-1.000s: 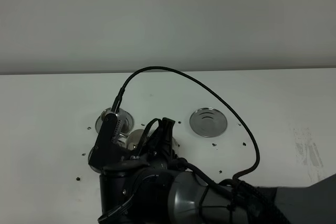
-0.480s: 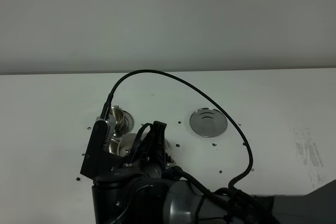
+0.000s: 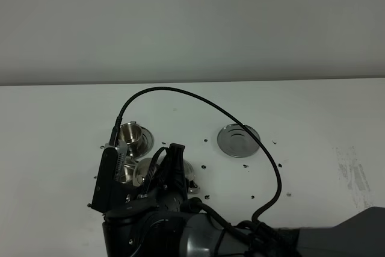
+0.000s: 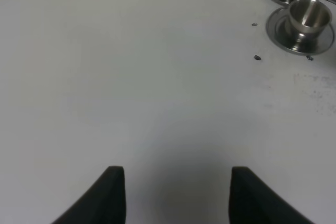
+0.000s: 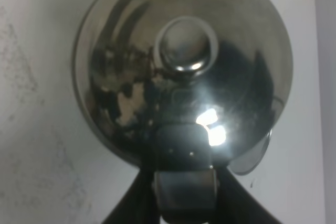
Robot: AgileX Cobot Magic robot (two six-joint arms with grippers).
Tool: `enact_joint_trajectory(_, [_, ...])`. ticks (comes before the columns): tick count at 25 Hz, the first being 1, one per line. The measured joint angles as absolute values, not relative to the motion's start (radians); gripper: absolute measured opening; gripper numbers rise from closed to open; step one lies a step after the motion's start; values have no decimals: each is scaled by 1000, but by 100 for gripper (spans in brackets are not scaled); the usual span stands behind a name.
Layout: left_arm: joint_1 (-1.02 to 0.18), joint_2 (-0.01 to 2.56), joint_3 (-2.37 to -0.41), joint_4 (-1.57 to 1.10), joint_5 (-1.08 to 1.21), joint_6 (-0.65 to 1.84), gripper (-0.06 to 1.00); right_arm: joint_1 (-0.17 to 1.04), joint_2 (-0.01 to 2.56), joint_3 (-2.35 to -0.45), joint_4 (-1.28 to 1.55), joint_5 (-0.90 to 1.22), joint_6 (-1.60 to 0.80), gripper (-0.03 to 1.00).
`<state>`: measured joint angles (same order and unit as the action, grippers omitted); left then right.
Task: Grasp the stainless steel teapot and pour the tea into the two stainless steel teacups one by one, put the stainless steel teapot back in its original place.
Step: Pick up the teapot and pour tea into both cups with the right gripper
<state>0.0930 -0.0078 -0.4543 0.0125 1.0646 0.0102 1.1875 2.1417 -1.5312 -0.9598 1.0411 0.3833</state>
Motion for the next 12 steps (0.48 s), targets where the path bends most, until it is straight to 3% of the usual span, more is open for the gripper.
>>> enact_joint_trajectory(12, [93,-8,-454,12,1065,10,46,1193,2143,-1531,-1018,1040,366,20])
